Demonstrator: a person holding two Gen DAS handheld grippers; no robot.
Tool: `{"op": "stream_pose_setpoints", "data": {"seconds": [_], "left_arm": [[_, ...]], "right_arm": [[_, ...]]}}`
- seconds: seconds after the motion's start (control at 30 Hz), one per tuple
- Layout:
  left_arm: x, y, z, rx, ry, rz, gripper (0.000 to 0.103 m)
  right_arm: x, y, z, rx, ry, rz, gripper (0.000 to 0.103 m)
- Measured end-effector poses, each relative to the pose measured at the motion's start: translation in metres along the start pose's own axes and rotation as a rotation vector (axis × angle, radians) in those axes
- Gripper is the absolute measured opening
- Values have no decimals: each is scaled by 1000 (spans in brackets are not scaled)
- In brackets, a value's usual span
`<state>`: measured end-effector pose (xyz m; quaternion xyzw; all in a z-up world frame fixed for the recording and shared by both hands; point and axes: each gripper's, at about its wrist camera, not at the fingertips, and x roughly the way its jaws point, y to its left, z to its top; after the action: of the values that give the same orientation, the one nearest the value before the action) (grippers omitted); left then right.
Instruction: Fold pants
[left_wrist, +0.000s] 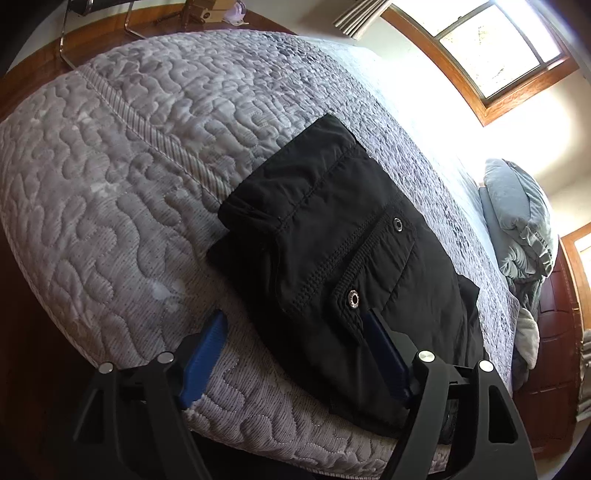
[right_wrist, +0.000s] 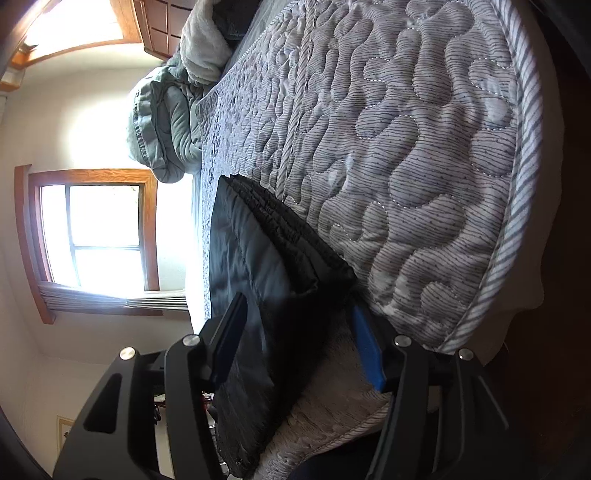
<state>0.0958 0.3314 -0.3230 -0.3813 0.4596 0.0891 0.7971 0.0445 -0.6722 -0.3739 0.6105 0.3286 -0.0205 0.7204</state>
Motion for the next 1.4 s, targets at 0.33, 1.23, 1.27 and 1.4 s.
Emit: {"op": "stream_pose_setpoints", "data": {"seconds": [0.33, 1.23, 1.27, 1.4], "left_arm": [[13, -14, -7, -17, -18, 26, 78], [13, -32, -43, -39, -268, 105, 89], [13, -33, -42, -36, -263, 102, 89], [14, -32, -43, -41, -253, 86, 89]], "right_arm": [[12, 2, 1, -57, 6, 40, 57], [-7, 154, -43, -428, -70, -199, 18], [-6, 158, -46, -436, -75, -205, 18], [-7, 171, -52, -454, -85, -224, 18]]}}
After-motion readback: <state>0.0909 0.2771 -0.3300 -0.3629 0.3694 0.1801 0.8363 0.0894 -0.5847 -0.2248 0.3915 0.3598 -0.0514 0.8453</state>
